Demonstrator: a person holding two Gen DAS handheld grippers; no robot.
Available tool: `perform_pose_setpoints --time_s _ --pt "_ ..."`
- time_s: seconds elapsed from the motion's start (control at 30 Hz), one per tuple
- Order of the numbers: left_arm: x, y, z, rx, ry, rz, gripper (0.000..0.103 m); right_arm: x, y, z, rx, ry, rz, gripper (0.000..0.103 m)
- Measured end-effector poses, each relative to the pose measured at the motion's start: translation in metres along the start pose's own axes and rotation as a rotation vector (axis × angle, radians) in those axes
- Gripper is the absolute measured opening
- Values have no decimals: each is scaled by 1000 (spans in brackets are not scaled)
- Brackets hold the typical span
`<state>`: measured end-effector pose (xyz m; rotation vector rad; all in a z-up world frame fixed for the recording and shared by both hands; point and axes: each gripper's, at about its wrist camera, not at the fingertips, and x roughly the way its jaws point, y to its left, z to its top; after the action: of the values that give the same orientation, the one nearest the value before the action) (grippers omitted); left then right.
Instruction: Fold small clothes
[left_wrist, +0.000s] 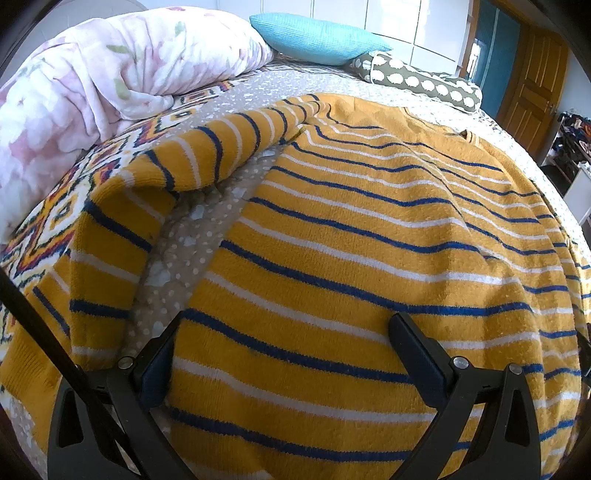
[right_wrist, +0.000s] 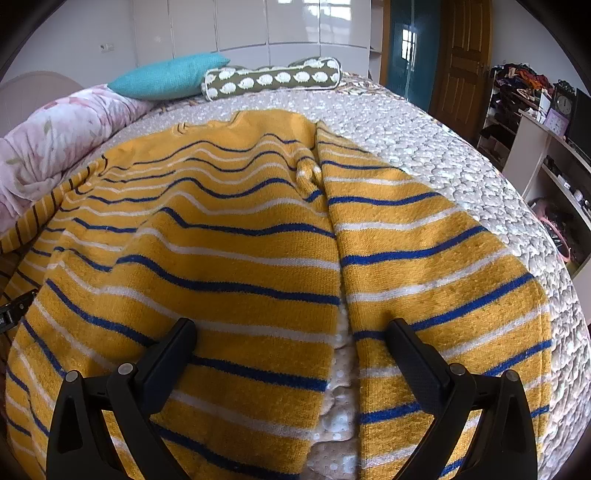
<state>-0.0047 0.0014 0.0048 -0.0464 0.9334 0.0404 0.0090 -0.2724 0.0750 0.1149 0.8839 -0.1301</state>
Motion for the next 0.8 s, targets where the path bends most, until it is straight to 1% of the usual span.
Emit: perform_pose_setpoints --time_s 0.1,0.17,0.33,0.4,0.47,0.53,0.57,0.6,0.63,0.67,0.7,0.73,0.8 --pt "-2 1 -1 -4 0 0 103 2 -7 0 12 -4 32 103" --pt "-2 2 -3 -12 27 -3 103 0 -5 -1 38 9 64 103" --pt "-2 2 -5 -2 44 14 103 -2 -3 -3 21 -8 45 103" --pt "-2 2 -5 -10 35 2 103 -3 -2 -4 6 -4 33 103" --pt "-1 2 -5 -10 42 2 103 -5 -3 -4 0 2 36 103" --pt "-1 2 -5 -10 44 2 103 -8 -7 -1 8 11 60 102" --pt "-1 2 -5 -10 43 2 103 -12 -11 1 25 10 77 98" --pt "-1 2 -5 -11 44 1 103 -17 -17 3 49 7 109 91" --pt "-1 2 -5 -12 43 0 103 -26 -25 8 80 13 173 88" --pt "-1 2 -5 -15 39 -5 103 -32 -30 12 97 1 213 84" --pt "-1 2 -5 -15 38 -5 103 -44 -40 20 119 -18 255 83" --pt "-2 2 -5 -15 38 -5 103 -54 -46 27 128 -60 266 83" --pt "-1 2 -5 -18 36 -8 103 -71 -61 45 120 -144 222 84"
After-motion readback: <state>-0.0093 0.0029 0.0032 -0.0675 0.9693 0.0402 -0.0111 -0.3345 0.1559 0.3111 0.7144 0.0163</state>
